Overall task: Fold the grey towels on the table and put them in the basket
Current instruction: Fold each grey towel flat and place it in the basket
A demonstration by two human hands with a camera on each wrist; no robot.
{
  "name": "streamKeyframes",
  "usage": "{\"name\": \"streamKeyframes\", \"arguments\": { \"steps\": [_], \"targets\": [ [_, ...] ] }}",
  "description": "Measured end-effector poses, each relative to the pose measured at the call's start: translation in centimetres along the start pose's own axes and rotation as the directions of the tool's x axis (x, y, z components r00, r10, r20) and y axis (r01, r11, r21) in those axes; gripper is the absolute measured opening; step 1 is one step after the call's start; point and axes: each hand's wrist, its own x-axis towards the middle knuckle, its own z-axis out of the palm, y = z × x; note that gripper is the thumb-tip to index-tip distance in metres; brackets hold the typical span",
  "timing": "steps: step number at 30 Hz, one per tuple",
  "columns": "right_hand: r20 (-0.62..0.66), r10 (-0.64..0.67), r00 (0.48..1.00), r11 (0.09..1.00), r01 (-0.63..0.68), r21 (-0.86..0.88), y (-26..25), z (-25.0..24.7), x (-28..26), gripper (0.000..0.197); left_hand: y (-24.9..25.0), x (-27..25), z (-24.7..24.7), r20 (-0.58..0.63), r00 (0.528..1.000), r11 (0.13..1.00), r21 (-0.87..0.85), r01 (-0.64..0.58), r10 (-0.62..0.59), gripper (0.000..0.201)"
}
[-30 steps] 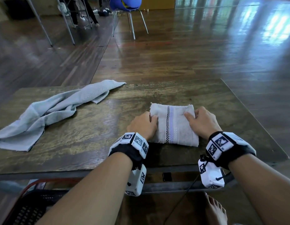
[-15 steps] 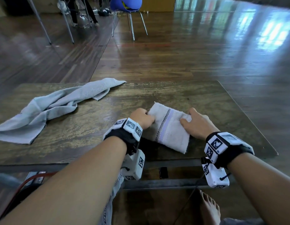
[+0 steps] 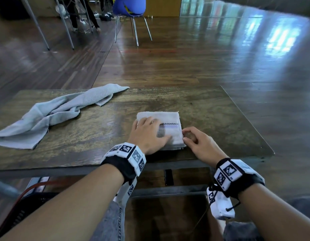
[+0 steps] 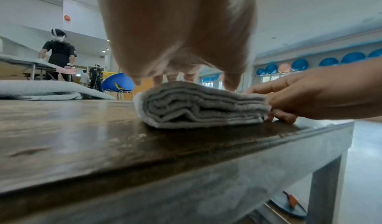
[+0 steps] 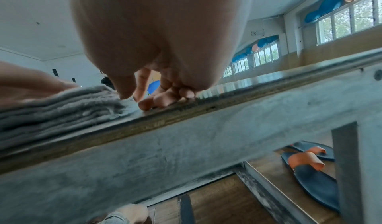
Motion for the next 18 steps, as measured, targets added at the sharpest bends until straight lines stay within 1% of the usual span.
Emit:
{"name": "streamKeyframes", "arguments": {
  "steps": [2, 3, 4, 6, 9, 11, 13, 15, 17, 18],
  "targets": [
    [0.006, -0.011, 1.0, 0.999, 0.011, 0.043, 0.3, 0.2, -0.3, 0.029, 0.4, -0.6, 0.4, 0.022, 0.997, 0.997, -0.007, -0.078, 0.078, 0.08],
    [0.008, -0.022, 1.0, 0.998, 0.022, 0.057, 0.3, 0.2, -0.5, 0.034, 0.6, -0.9, 0.6, 0.023, 0.993, 0.993, -0.005, -0.119, 0.119, 0.081],
    [0.007, -0.035, 0.999, 0.997, 0.035, 0.066, 0.4, 0.2, -0.5, 0.038, 0.8, -1.1, 0.8, 0.025, 0.988, 0.988, -0.006, -0.155, 0.155, 0.08],
    [0.0, -0.05, 0.999, 0.996, 0.05, 0.074, 0.5, 0.2, -0.7, 0.04, 1.2, -1.3, 1.1, 0.026, 0.981, 0.981, -0.026, -0.193, 0.194, 0.069],
    [0.002, -0.057, 0.998, 0.997, 0.056, 0.051, 0.5, 0.3, -0.7, 0.034, 1.9, -1.3, 0.9, 0.001, 0.982, 0.978, -0.084, -0.191, 0.191, 0.047],
    [0.006, -0.047, 0.999, 0.998, 0.046, 0.05, 0.4, 0.3, -0.6, 0.032, 2.4, -1.1, 0.6, -0.03, 0.981, 0.967, -0.164, -0.194, 0.192, 0.038],
    [0.011, -0.032, 0.999, 0.998, 0.031, 0.054, 0.4, 0.2, -0.6, 0.032, 3.1, -1.1, 0.1, -0.113, 0.98, 0.915, -0.353, -0.193, 0.164, 0.032],
    [0.024, -0.028, 0.999, 0.998, 0.027, 0.058, 0.4, 0.2, -0.6, 0.035, 3.7, -1.2, -0.2, -0.202, 0.973, 0.827, -0.525, -0.203, 0.11, 0.029],
    [0.039, -0.027, 0.999, 0.996, 0.023, 0.088, 0.4, 0.1, -0.6, 0.037, 4.4, -1.1, -0.3, -0.261, 0.959, 0.794, -0.558, -0.24, 0.107, 0.024],
    [0.047, -0.02, 0.999, 0.995, 0.016, 0.096, 0.4, 0.0, -0.6, 0.038, 4.7, -1.0, -0.3, -0.26, 0.957, 0.798, -0.546, -0.253, 0.126, 0.024]
  ]
}}
